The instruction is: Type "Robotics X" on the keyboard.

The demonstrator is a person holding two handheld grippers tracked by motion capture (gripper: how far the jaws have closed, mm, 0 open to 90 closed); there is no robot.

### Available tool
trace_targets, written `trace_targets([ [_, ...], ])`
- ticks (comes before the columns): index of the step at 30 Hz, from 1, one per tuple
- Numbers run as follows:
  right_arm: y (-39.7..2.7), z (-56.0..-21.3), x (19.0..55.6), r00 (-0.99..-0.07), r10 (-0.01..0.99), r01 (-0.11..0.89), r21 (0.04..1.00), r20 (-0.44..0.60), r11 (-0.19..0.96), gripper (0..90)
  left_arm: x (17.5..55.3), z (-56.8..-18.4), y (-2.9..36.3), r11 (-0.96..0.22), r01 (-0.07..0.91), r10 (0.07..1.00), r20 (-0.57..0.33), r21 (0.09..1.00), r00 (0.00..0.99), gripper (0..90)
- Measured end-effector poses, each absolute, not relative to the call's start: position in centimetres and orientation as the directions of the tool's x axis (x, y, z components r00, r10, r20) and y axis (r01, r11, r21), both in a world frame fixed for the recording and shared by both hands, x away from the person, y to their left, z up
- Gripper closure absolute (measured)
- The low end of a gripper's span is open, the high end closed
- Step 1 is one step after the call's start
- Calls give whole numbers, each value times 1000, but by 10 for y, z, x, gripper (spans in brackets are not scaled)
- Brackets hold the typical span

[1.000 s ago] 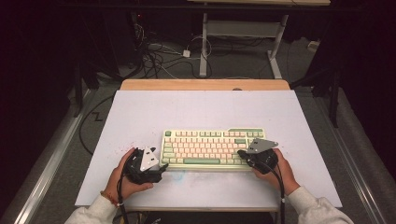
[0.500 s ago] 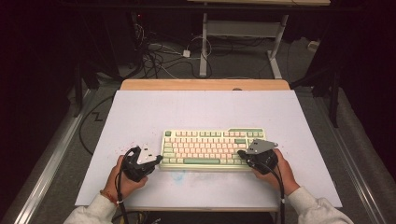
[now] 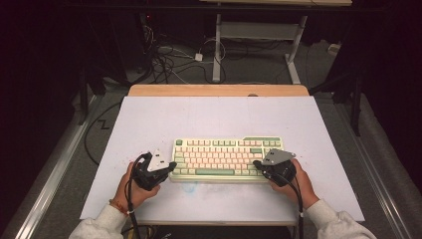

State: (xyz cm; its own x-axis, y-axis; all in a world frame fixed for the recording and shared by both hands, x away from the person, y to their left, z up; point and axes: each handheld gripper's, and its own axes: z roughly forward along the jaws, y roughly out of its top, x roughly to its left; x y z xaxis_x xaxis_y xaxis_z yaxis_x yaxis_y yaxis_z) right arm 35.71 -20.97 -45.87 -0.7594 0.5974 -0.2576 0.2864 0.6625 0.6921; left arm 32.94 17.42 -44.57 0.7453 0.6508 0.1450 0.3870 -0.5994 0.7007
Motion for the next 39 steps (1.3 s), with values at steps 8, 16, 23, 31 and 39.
trace_targets([
  [8,-210,-459,357,-760,596,284,693,-259,663,900,340,-439,157,-616,367,620,142,697,772,873],
  [16,-210,-459,357,-758,597,284,692,-261,663,900,349,-436,140,-633,355,593,137,688,794,872],
  [23,-209,-459,357,-757,598,284,693,-262,663,900,355,-440,128,-661,350,566,134,663,814,871],
  [31,-210,-459,357,-758,597,283,693,-262,663,900,360,-444,117,-678,350,551,133,646,824,866],
  [39,-209,-459,357,-757,598,283,692,-264,664,900,364,-448,111,-700,348,537,138,624,832,866],
])
